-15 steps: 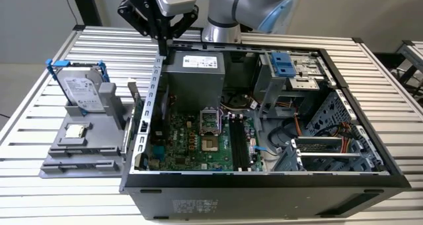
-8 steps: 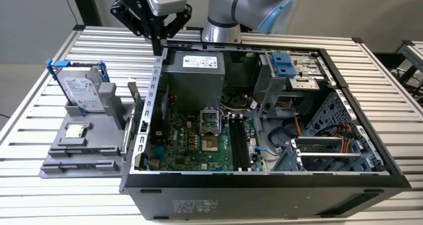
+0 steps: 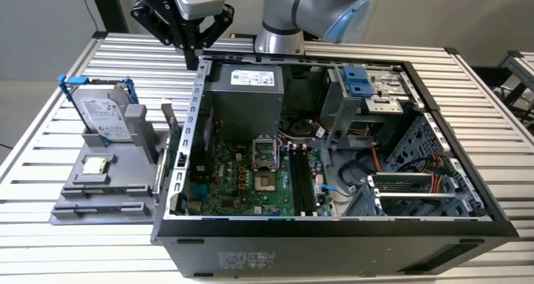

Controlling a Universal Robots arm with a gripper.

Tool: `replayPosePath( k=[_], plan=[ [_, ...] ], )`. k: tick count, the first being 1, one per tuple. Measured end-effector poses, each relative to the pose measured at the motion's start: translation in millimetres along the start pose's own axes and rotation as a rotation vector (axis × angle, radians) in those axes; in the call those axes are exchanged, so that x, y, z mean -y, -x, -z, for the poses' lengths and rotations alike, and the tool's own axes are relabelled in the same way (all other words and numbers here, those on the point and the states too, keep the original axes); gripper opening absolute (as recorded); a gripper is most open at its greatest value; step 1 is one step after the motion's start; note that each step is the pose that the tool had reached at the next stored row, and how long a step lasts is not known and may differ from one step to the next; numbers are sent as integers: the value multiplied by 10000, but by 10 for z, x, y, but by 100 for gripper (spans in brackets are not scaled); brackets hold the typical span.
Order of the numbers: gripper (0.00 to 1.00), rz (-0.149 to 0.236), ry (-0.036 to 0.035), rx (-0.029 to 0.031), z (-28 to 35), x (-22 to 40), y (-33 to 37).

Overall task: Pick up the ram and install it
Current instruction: 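Reach for the ram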

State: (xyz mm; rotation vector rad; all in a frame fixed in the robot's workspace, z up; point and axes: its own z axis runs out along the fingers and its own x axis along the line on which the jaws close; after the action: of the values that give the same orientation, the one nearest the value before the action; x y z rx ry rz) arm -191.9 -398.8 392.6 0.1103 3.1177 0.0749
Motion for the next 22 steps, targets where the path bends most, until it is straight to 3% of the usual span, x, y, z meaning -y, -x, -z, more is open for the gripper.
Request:
replayPosePath(
  k=[15,22],
  plan=[
    [0,0,-1,0,4,12,-167],
    [0,-1,-1,0,7,20,-286]
  ],
)
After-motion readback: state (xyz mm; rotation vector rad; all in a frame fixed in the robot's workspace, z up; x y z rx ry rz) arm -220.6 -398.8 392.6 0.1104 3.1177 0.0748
